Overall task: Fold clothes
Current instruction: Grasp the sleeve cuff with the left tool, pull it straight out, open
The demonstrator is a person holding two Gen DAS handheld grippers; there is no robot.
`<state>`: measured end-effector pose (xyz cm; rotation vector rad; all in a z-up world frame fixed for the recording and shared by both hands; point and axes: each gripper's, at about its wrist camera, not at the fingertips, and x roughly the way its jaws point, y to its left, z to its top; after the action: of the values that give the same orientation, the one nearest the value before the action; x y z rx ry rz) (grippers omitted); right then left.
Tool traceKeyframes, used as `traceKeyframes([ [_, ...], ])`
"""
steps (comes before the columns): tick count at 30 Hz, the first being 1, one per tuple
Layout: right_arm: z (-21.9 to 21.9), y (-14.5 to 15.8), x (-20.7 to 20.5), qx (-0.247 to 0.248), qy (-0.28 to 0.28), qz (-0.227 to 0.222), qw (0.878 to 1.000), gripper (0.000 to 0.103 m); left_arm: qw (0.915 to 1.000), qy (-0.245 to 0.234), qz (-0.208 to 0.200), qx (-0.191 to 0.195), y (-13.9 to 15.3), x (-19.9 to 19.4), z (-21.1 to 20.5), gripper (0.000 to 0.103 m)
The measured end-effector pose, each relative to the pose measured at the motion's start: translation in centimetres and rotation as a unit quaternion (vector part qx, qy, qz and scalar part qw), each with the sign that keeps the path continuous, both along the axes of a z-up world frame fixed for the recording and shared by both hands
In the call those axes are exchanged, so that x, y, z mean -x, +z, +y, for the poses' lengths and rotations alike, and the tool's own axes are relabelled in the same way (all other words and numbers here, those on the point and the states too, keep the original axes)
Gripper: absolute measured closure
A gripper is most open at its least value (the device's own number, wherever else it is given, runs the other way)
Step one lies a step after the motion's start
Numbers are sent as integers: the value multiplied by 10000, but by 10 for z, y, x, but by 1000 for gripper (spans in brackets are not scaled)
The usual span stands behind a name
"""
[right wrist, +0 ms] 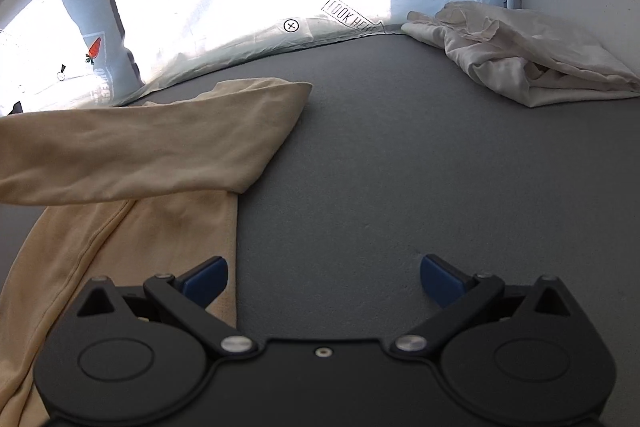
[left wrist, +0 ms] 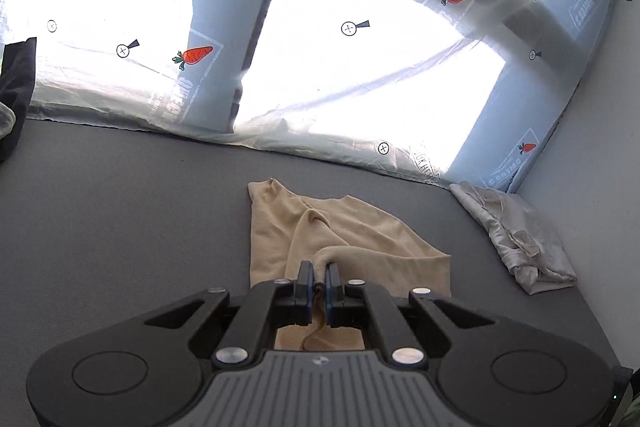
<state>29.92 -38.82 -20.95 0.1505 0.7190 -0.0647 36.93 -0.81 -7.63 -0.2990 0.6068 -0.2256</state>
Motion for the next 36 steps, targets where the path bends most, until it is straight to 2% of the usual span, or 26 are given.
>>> traceKeyframes([
  [2,9,-1,-2,208,-29,79,9997,0,9994,288,-37,209,4,-5,26,97],
  [7,25,0,-3,116,-75,105,9998,0,9947,893,-43,505,6,-16,83,97],
  [15,50,8,3,347,163,202,9991,0,9821,1637,-219,909,10,-26,155,97],
  [22,71,5,12,754,281,537,9953,0,9716,2233,-80,782,-9,-22,193,97],
  [25,77,2,16,803,283,606,9945,0,9619,2618,435,655,-31,-20,204,96],
  [28,77,1,15,787,252,637,9945,0,9511,2879,994,512,-54,-12,207,89],
  [30,76,0,14,746,239,665,9947,0,9477,2980,1041,473,-59,2,206,86],
  [32,75,0,15,703,228,688,9949,0,9437,3085,1086,500,-64,18,205,70],
  [36,72,0,17,567,270,747,9952,0,9504,2804,1213,588,-68,43,188,65],
])
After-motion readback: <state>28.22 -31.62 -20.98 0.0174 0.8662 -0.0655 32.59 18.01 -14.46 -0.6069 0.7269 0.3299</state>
